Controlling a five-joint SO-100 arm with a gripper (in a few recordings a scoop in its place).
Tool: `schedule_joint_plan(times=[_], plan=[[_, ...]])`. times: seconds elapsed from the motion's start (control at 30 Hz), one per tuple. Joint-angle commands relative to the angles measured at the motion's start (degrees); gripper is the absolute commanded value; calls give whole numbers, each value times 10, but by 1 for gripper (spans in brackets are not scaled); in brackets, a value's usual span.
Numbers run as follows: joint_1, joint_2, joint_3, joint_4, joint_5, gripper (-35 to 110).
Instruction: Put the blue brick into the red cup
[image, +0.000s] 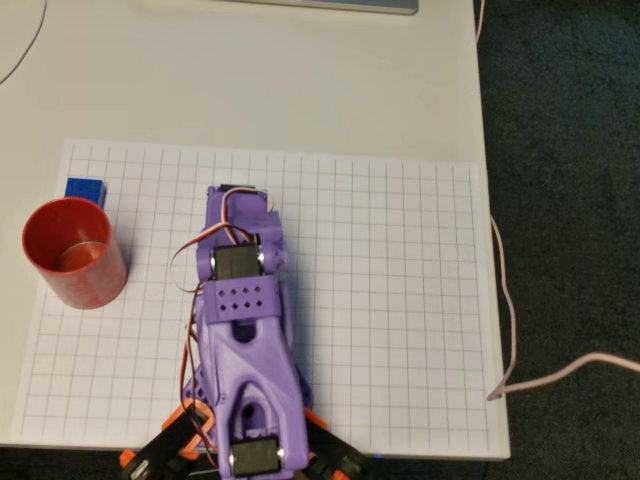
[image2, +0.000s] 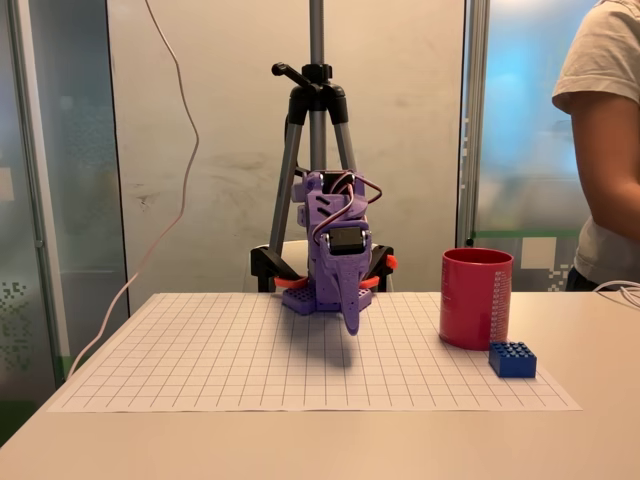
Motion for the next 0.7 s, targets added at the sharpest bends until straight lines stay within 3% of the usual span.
schedule_joint_plan(times=[0.0, 0.4, 0.53, 0.67], plan=[[0, 1, -33, -1, 15, 0], [54, -12, -108, 54, 29, 0], [113, -140, -186, 25, 26, 0], [173, -278, -372, 60, 33, 0]])
